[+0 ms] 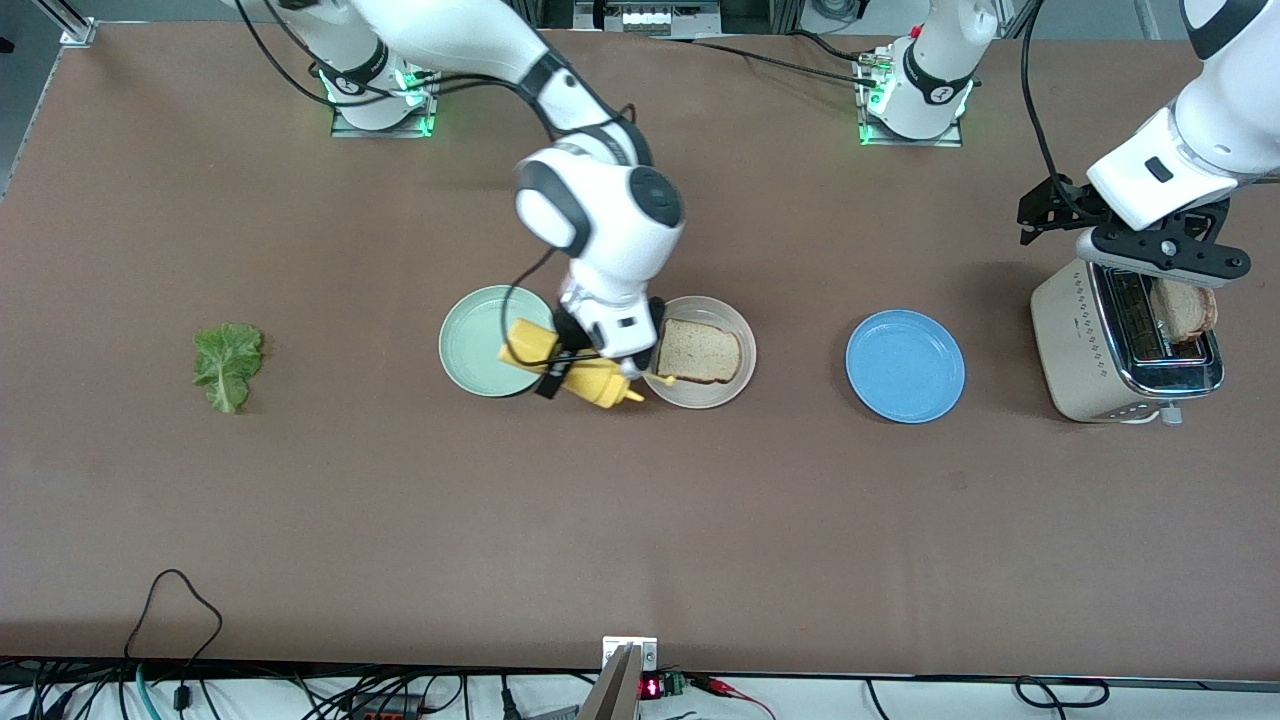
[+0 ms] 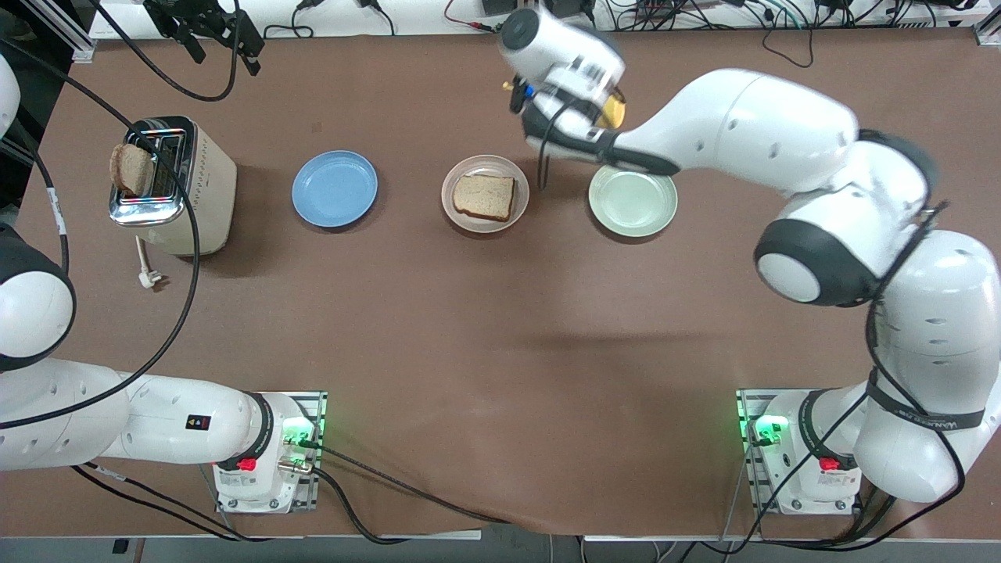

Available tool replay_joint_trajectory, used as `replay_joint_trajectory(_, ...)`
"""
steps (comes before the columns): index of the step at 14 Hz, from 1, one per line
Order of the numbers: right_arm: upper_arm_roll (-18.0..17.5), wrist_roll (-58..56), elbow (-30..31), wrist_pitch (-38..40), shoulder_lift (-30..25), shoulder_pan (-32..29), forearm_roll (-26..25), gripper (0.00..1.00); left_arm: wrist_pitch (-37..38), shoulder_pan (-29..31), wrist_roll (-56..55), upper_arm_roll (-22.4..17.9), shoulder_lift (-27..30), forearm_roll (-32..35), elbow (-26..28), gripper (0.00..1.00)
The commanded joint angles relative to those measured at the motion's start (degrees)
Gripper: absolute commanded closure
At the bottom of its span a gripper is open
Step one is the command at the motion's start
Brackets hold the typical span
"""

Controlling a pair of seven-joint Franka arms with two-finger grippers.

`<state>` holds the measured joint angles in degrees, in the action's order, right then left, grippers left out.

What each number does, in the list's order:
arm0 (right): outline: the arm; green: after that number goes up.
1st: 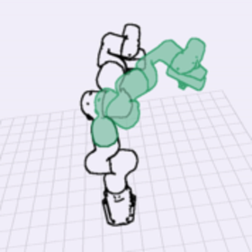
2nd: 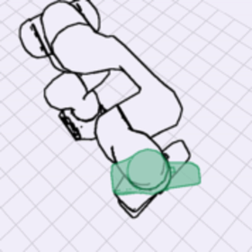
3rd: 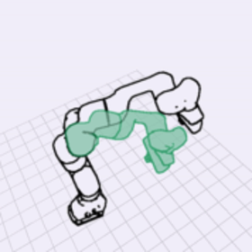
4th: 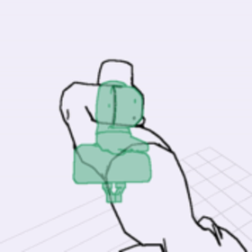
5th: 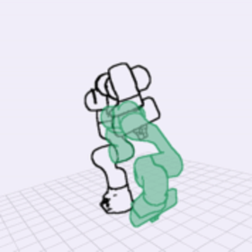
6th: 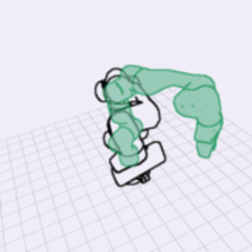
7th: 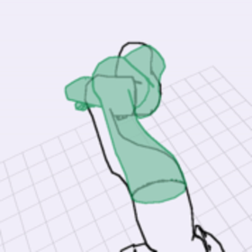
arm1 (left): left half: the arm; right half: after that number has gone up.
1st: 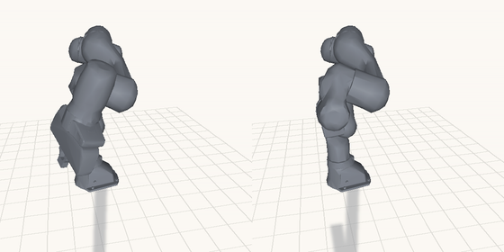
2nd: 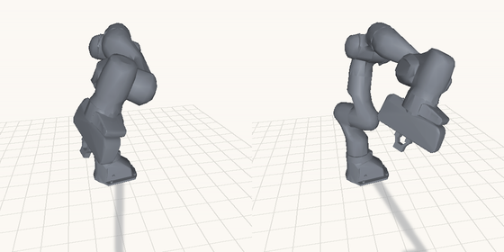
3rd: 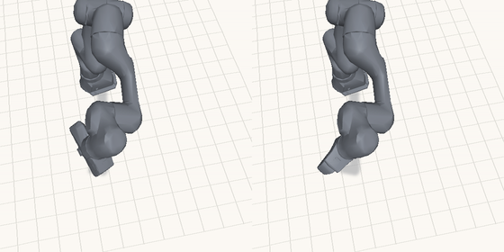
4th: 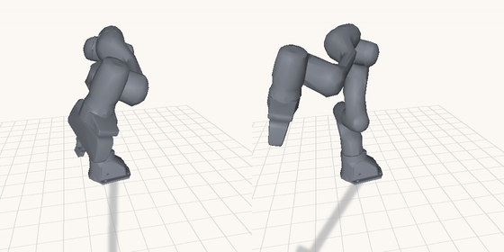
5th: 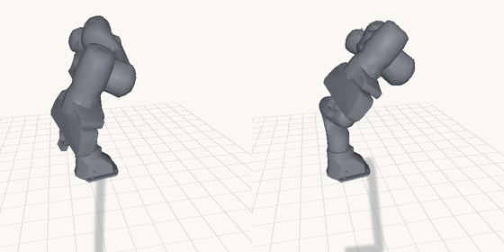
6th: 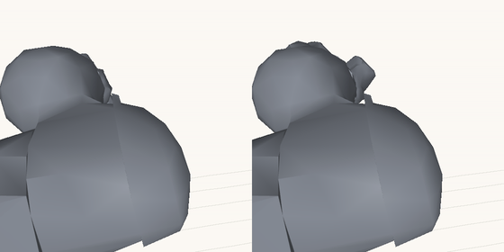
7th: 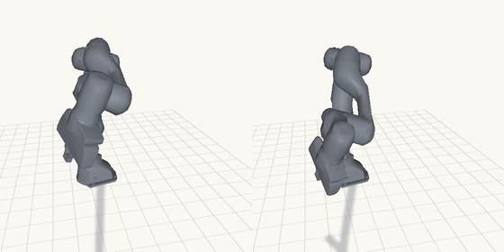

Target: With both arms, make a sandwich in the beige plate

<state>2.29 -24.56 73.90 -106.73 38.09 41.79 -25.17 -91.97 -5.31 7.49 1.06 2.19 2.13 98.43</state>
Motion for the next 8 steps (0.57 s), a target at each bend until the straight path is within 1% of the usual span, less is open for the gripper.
replay_joint_trajectory(1,-1.2,-9.1,10.2,-4.4,-10.4,-6.3,8.2,0.83,0.8,-0.6,-0.5,-0.4,0.3,0.0,-0.6,0.0)
replay_joint_trajectory(4,-1.2,-18.9,19.8,-12.0,-17.8,-13.1,18.0,0.83,1.0,-0.5,-0.4,-0.4,0.4,-0.1,-0.5,0.0)
replay_joint_trajectory(5,-1.2,-23.7,22.7,-14.6,-19.6,-15.5,22.2,0.83,0.9,-0.5,-0.4,-0.4,0.4,0.0,-0.6,0.0)
replay_joint_trajectory(7,-1.2,-34.5,28.3,-18.7,-22.5,-20.6,32.7,0.82,0.9,-0.6,-0.4,-0.4,0.4,0.0,-0.6,0.0)
replay_joint_trajectory(8,-1.2,-39.9,30.1,-19.4,-23.3,-22.9,37.5,0.82,0.9,-0.6,-0.4,-0.4,0.3,0.0,-0.6,0.0)
